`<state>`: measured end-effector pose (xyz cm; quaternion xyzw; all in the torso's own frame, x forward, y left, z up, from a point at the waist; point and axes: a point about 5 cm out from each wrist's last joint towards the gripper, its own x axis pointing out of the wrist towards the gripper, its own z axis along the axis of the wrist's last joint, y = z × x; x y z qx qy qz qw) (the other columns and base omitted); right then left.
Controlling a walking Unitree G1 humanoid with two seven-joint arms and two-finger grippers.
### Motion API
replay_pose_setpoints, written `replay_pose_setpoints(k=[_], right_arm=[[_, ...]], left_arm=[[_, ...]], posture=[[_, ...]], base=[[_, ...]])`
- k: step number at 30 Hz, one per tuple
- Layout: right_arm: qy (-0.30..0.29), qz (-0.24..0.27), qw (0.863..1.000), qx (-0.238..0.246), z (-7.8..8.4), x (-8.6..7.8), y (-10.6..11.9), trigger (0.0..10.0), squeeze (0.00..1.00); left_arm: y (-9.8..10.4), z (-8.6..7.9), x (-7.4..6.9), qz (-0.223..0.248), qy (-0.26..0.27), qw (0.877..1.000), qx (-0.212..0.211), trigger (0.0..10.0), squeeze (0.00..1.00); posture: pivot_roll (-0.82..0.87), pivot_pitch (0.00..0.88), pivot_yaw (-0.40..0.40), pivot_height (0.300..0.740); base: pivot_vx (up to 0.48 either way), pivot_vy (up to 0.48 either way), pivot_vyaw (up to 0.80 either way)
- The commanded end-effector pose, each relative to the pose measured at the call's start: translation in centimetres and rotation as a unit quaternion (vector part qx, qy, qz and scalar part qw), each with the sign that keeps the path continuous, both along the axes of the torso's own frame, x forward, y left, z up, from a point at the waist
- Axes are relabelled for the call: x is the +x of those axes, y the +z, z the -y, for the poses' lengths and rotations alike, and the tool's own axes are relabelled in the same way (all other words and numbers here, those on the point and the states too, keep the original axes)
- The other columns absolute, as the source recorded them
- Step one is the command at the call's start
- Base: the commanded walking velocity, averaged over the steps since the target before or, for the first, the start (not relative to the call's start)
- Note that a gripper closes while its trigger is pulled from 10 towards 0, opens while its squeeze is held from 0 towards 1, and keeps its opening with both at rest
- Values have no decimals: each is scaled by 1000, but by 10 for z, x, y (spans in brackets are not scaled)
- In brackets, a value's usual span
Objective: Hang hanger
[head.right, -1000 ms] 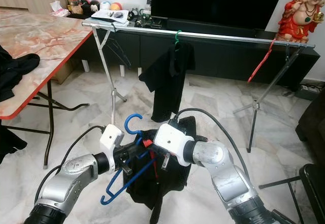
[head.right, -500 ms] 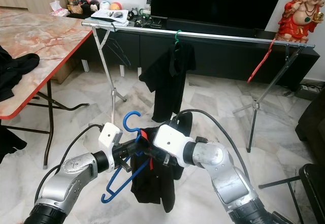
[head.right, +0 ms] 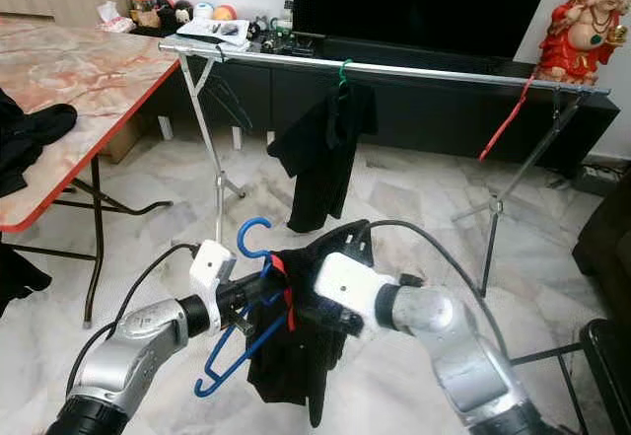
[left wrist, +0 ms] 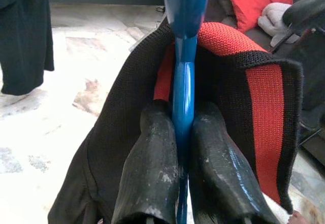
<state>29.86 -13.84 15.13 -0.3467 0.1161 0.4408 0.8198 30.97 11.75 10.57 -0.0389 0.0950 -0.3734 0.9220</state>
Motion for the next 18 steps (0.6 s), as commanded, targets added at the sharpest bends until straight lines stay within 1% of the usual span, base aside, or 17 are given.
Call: replay_pose_setpoints(k=[1,5,6,7,8,9,11,13,16,18], right_arm=[[-22,13,1000,-4,11,3,5,10000,0],[-45,33,998,-3,21,9,13,10000,0],[-53,41,998,-4,25,12,17,10000,0],[-64,66,996,-3,34,19,26,10000,0],[-64,66,996,-3,34,19,26,10000,0],[-32,90,995,5,37,21,36,10000,0],[1,91,996,15,35,18,40,10000,0],[53,78,996,5,34,13,38,10000,0],[89,55,994,21,36,11,39,10000,0],[123,34,992,-4,41,9,35,10000,0]], left_arm=[[7,1,3,22,-3,1000,-13,10000,0],[6,1,1,23,-7,1000,-11,10000,0],[5,1,0,23,-11,1000,-10,10000,0],[4,0,-2,22,-23,999,-5,10000,0],[4,0,-2,22,-23,999,-5,10000,0],[3,-2,-5,24,-45,999,5,10000,0],[4,-3,-7,30,-58,998,8,10000,0],[6,-3,-10,41,-84,996,15,10000,0],[8,-4,-12,45,-104,993,22,10000,0],[8,-4,-12,47,-115,992,29,10000,0]], posture=[[52,42,-90,740],[52,42,-90,740],[48,40,-92,740],[44,41,-93,740],[44,41,-93,740],[44,41,-93,740],[42,44,-95,740],[41,47,-97,740],[41,47,-97,740],[42,47,-98,740]], base=[[0,0,0],[0,0,0],[0,0,0],[0,0,0],[0,0,0],[0,0,0],[0,0,0],[0,0,0],[0,0,0],[0,0,0]])
